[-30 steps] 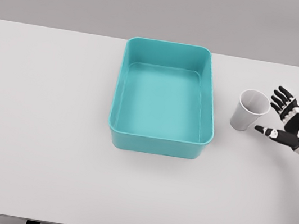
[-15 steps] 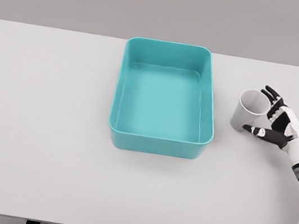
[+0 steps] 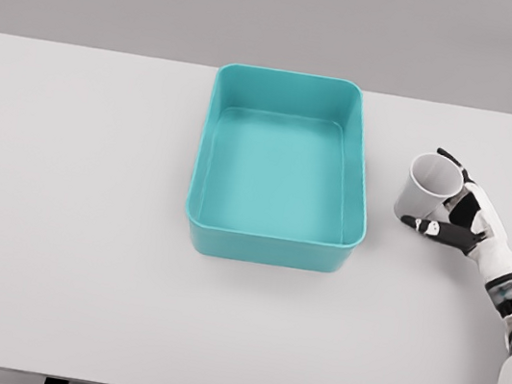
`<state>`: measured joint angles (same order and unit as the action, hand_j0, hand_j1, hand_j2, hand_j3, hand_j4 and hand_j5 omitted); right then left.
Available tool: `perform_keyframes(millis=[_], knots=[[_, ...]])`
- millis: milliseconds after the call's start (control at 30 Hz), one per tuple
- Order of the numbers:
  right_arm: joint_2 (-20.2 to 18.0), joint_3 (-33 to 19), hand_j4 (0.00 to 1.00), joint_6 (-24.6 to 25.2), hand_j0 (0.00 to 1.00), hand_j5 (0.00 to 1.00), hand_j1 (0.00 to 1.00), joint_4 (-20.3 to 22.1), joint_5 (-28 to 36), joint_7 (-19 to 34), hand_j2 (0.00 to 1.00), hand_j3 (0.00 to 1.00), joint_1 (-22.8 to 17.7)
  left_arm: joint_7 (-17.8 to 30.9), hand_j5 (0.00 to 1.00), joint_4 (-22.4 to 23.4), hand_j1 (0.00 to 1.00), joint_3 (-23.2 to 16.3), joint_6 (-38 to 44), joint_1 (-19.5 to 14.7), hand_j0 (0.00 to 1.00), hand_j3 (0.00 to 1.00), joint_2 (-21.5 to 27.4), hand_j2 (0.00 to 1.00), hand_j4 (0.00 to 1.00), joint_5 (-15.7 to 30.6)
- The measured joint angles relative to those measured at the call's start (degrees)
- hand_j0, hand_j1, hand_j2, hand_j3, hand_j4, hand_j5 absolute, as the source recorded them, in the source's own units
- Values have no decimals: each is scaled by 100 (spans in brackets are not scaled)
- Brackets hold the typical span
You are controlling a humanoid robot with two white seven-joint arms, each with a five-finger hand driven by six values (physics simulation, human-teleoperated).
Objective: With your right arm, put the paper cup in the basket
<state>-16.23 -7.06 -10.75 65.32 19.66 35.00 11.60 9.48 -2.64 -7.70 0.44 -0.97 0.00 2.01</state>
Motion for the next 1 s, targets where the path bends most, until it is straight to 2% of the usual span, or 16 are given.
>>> perform_keyframes(millis=[300,333,433,500,667,1000], knots=[[29,3,99,5,99,99,99,0,-6,0,99,99,26,0,100,0,100,-1,0,-9,100,100,0,100,100,0],[30,11,97,7,97,97,97,0,-6,0,97,97,35,0,100,0,100,0,0,0,100,100,0,100,100,0],[30,44,77,21,77,77,77,0,-6,0,77,77,61,0,100,0,100,0,0,0,100,100,0,100,100,0],[30,54,71,29,71,71,71,0,-6,0,71,71,62,0,100,0,100,-2,0,0,100,100,0,100,100,0],[32,61,64,44,64,64,64,2,5,0,64,64,62,0,100,0,100,-3,0,0,100,100,0,100,100,1],[27,44,59,57,59,59,59,63,-10,0,59,59,70,0,100,0,100,-3,1,0,100,100,0,100,100,0]])
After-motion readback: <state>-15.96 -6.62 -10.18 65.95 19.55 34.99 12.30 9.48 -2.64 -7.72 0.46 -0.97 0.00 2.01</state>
